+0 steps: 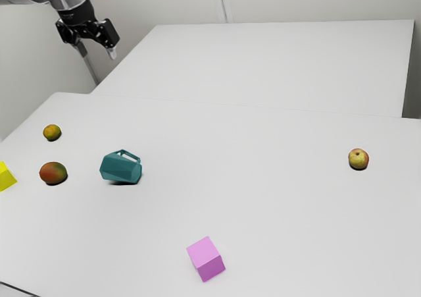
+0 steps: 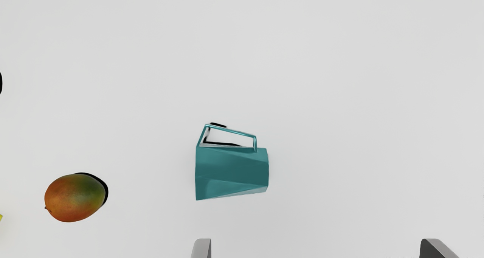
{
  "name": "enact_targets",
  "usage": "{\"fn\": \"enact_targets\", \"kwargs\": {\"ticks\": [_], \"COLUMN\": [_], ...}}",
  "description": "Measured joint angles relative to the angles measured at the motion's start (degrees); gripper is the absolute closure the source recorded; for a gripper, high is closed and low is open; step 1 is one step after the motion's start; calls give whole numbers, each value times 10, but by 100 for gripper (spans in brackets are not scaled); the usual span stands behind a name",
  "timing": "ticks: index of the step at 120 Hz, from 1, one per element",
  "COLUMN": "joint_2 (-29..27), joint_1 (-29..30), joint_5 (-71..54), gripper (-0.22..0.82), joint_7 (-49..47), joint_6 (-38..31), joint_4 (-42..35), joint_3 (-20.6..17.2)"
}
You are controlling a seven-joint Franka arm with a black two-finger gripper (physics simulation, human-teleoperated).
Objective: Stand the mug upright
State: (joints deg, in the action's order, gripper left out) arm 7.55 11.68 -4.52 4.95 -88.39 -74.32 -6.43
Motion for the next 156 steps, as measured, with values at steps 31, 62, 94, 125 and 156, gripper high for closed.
{"fn": "enact_targets", "kwargs": {"ticks": [31,62,94,125,156], "joint_2": [29,97,86,152,200], "joint_1": [-6,4,23,59,87], "joint_5": [39,265,399,470,590], "gripper": [0,0,0,0,0], "joint_7": [9,51,155,240,337], "joint_6": [-10,-46,-85,-113,-61], "joint_4": [-5,-65,-260,-220,-223], "joint_3": [34,166,238,246,251]}}
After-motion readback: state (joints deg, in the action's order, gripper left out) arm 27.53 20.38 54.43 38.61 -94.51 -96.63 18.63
